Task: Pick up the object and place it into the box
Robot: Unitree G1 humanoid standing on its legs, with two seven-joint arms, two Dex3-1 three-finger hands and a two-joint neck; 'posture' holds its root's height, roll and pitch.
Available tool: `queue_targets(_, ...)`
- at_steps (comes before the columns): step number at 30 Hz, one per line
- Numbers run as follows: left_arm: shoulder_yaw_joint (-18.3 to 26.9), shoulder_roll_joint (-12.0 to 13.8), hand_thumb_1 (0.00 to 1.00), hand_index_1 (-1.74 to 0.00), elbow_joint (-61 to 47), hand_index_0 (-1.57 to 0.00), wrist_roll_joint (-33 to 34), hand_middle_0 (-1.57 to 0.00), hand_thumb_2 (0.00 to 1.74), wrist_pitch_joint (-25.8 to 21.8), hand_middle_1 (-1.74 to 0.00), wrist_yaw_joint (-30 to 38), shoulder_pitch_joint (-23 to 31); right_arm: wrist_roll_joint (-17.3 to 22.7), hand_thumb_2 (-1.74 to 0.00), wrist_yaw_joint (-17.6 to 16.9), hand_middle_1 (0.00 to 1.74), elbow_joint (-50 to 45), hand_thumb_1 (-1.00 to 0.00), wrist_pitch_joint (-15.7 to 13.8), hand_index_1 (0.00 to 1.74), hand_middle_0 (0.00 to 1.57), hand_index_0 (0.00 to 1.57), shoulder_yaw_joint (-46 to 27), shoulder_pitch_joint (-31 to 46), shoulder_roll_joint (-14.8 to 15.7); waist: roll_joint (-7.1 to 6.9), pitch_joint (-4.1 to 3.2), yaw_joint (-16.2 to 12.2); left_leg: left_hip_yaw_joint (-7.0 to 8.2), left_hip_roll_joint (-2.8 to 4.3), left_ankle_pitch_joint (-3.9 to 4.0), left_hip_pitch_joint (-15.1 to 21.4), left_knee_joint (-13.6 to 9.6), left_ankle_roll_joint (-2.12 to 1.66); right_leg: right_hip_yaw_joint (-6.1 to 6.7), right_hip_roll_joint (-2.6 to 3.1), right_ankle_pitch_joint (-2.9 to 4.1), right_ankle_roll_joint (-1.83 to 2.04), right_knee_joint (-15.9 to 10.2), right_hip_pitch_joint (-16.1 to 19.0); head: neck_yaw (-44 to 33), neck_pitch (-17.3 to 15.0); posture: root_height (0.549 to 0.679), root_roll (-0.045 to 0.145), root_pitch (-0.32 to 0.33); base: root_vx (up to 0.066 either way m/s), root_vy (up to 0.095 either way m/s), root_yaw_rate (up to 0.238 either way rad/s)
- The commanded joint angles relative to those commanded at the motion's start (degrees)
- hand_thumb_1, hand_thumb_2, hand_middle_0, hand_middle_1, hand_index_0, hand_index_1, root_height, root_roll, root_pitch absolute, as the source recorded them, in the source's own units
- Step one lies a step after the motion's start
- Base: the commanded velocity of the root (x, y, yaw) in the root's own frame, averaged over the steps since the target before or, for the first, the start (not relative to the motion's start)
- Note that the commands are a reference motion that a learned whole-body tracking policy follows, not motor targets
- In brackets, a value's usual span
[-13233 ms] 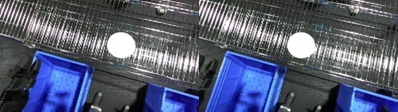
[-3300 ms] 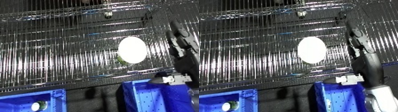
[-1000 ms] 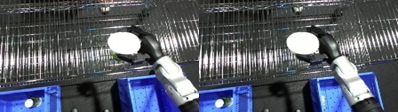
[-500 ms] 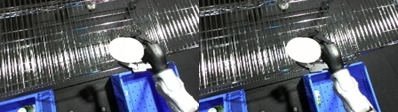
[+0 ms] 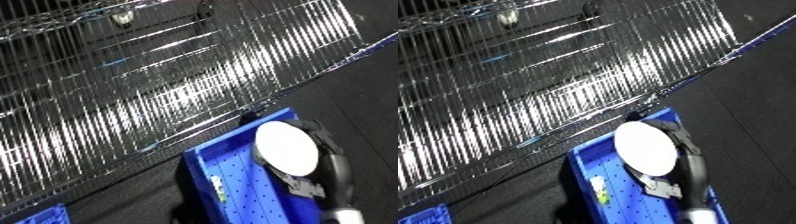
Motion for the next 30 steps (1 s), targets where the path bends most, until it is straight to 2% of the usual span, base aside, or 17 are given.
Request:
queue_targets(4,-0.1,0.2,0.0,0.0,-0.1,0.0,0.1,0.0,0.0,-0.6,0.0,-0.5,0.6,4.7,-1.3,1.2,1.3,7.1,-0.75,-3.5,1.3,1.18,1.18,-2.5,4.3,0.4,-0.15,0.0,-0.3,0.26,-0.03,-0.16,0.7,-0.7,0.14,0.13,0.27,0.31,0.19,-0.9,0.5,3.6,-0.1,0.642,0.069,0.109,-0.02,-0.008,-0.043)
queue_targets(6,-0.4,0.7,0.0,0.0,-0.1,0.0,0.0,0.0,0.0,-0.5,0.0,-0.5,0.3,6.6,-1.3,1.7,1.3,11.4,-0.75,-3.5,1.3,1.18,1.18,-2.8,4.8,0.5,-0.1,0.0,-0.3,0.33,-0.07,-0.17,0.8,-1.0,0.18,0.16,0.39,0.53,0.24,-1.4,0.7,5.0,-0.6,0.643,0.068,0.11,-0.034,-0.026,-0.012)
queue_targets(8,-0.9,1.3,0.0,0.0,0.1,0.0,0.1,0.0,0.0,-0.2,0.0,-0.5,-0.4,8.6,-1.3,2.8,1.3,16.8,-0.75,-2.1,1.3,1.18,1.18,-2.6,4.5,0.3,0.01,0.0,0.0,0.26,-0.17,-0.22,0.9,-1.1,0.25,0.13,0.5,0.76,0.23,-1.7,0.9,8.0,-3.7,0.643,0.066,0.11,-0.034,-0.052,0.015)
queue_targets(11,-2.1,2.3,0.0,0.0,0.8,0.0,0.7,0.0,0.0,-0.2,0.0,-1.0,-1.2,12.6,-1.04,7.2,1.04,25.4,-0.6,0.4,1.04,0.94,0.94,-1.9,2.9,-0.3,0.34,0.0,0.7,-0.09,-0.51,-0.23,1.0,-1.1,0.35,-0.1,0.52,1.16,0.11,-2.4,1.3,11.4,-7.6,0.644,0.065,0.108,-0.031,-0.085,0.059)
queue_targets(12,-2.9,2.9,0.0,0.0,1.3,0.0,1.0,0.0,0.0,-0.4,0.0,-1.6,-1.5,14.9,-0.87,10.6,0.87,30.6,-0.5,1.2,0.87,0.79,0.79,-1.6,1.4,-0.8,0.71,0.0,1.3,-0.32,-0.75,-0.12,1.4,-1.3,0.36,-0.26,0.4,1.39,0.09,-2.8,1.8,12.8,-9.0,0.645,0.066,0.103,-0.005,-0.075,0.063)
queue_targets(13,-2.9,2.9,0.0,0.0,1.3,0.0,1.0,0.0,0.0,-0.4,0.0,-1.6,-1.5,14.9,-0.87,10.6,0.87,30.6,-0.5,1.2,0.87,0.79,0.79,-1.6,1.4,-0.8,0.71,0.0,1.3,-0.32,-0.75,-0.12,1.4,-1.3,0.36,-0.26,0.4,1.39,0.09,-2.8,1.8,12.8,-9.0,0.645,0.066,0.103,-0.005,-0.075,0.063)
queue_targets(14,-3.2,3.2,0.0,0.0,1.6,0.0,1.0,0.0,0.0,-0.4,0.0,-1.9,-1.6,15.6,-0.78,11.7,0.78,32.8,-0.45,1.7,0.78,0.71,0.71,-1.5,0.6,-1.0,0.92,0.0,1.5,-0.38,-0.84,-0.06,1.7,-1.5,0.35,-0.33,0.29,1.45,0.1,-3.0,2.1,13.7,-9.7,0.646,0.066,0.1,0.004,-0.061,0.059)
queue_targets(15,-3.6,3.7,0.0,0.0,2.2,0.0,0.9,0.0,0.0,-0.2,0.0,-2.4,-1.9,16.5,-0.61,13.1,0.61,36.6,-0.35,2.5,0.61,0.55,0.55,-1.2,-0.8,-1.3,1.42,0.0,1.8,-0.39,-0.96,0.13,2.3,-1.8,0.33,-0.35,0.11,1.53,0.09,-3.2,2.5,14.9,-10.8,0.646,0.068,0.093,0.01,-0.026,0.029)
queue_targets(16,-3.6,3.7,0.0,0.0,2.2,0.0,0.9,0.0,0.0,-0.2,0.0,-2.4,-1.9,16.5,-0.61,13.1,0.61,36.6,-0.35,2.5,0.61,0.55,0.55,-1.2,-0.8,-1.3,1.42,0.0,1.8,-0.39,-0.96,0.13,2.3,-1.8,0.33,-0.35,0.11,1.53,0.09,-3.2,2.5,14.9,-10.8,0.646,0.068,0.093,0.01,-0.026,0.029)
queue_targets(17,-3.7,4.1,0.0,0.0,3.1,0.0,0.8,0.0,0.0,0.2,0.0,-3.0,-2.3,16.8,-0.44,13.9,0.44,40.1,-0.25,3.3,0.44,0.39,0.39,-1.4,-2.1,-1.6,1.92,0.0,2.0,-0.37,-1.13,0.27,2.9,-2.0,0.27,-0.38,-0.03,1.52,0.04,-3.4,3.0,16.2,-11.5,0.647,0.07,0.087,0.01,-0.018,0.041)
queue_targets(18,-3.7,4.1,0.0,0.0,3.1,0.0,0.8,0.0,0.0,0.2,0.0,-3.0,-2.3,16.8,-0.44,13.9,0.44,40.1,-0.25,3.3,0.44,0.39,0.39,-1.4,-2.1,-1.6,1.92,0.0,2.0,-0.37,-1.13,0.27,2.9,-2.0,0.27,-0.38,-0.03,1.52,0.04,-3.4,3.0,16.2,-11.5,0.647,0.07,0.087,0.01,-0.018,0.041)
queue_targets(19,-3.7,4.2,0.0,0.0,4.1,0.0,0.9,0.0,0.0,0.4,0.0,-3.8,-2.5,16.6,-0.26,14.8,0.26,43.3,-0.15,4.0,0.26,0.24,0.24,-1.6,-3.1,-1.9,2.4,0.0,2.2,-0.36,-1.33,0.36,3.4,-2.3,0.21,-0.43,-0.14,1.5,-0.03,-3.6,3.4,17.7,-12.8,0.647,0.072,0.08,0.014,-0.015,0.047)
queue_targets(20,-3.8,4.2,0.0,0.0,4.5,0.0,1.0,0.0,0.0,0.5,0.0,-4.2,-2.5,16.3,-0.17,15.2,0.17,44.8,-0.1,4.2,0.17,0.16,0.16,-1.7,-3.6,-2.0,2.61,0.0,2.3,-0.36,-1.42,0.38,3.7,-2.3,0.17,-0.47,-0.19,1.49,-0.05,-3.6,3.7,18.2,-13.3,0.647,0.074,0.077,0.015,-0.018,0.054)
queue_targets(21,-3.8,4.2,0.0,0.0,4.5,0.0,1.0,0.0,0.0,0.5,0.0,-4.2,-2.5,16.3,-0.17,15.2,0.17,44.8,-0.1,4.2,0.17,0.16,0.16,-1.7,-3.6,-2.0,2.61,0.0,2.3,-0.36,-1.42,0.38,3.7,-2.3,0.17,-0.47,-0.19,1.49,-0.05,-3.6,3.7,18.2,-13.3,0.647,0.074,0.077,0.015,-0.018,0.054)
queue_targets(22,-4.0,4.2,0.0,0.0,5.2,0.0,1.2,0.0,0.0,0.5,0.0,-4.9,-2.6,15.8,0.0,16.0,0.0,47.4,0.0,4.8,0.0,0.0,0.0,-1.6,-4.6,-2.2,2.93,0.0,2.4,-0.33,-1.53,0.46,4.1,-2.4,0.09,-0.53,-0.27,1.51,-0.06,-3.7,4.1,18.9,-14.1,0.647,0.075,0.071,0.016,-0.019,0.042)
queue_targets(30,-4.5,4.0,0.0,0.0,6.7,0.0,1.9,0.0,0.0,0.7,0.0,-6.6,-3.2,15.2,0.0,19.6,0.0,52.5,0.0,5.9,0.0,0.0,0.0,-0.8,-6.8,-2.2,3.35,0.0,2.9,-0.54,-1.82,0.78,5.6,-2.9,-0.19,-0.66,-0.33,1.53,-0.02,-3.9,5.4,19.7,-16.2,0.648,0.08,0.051,0.011,-0.016,0.03)
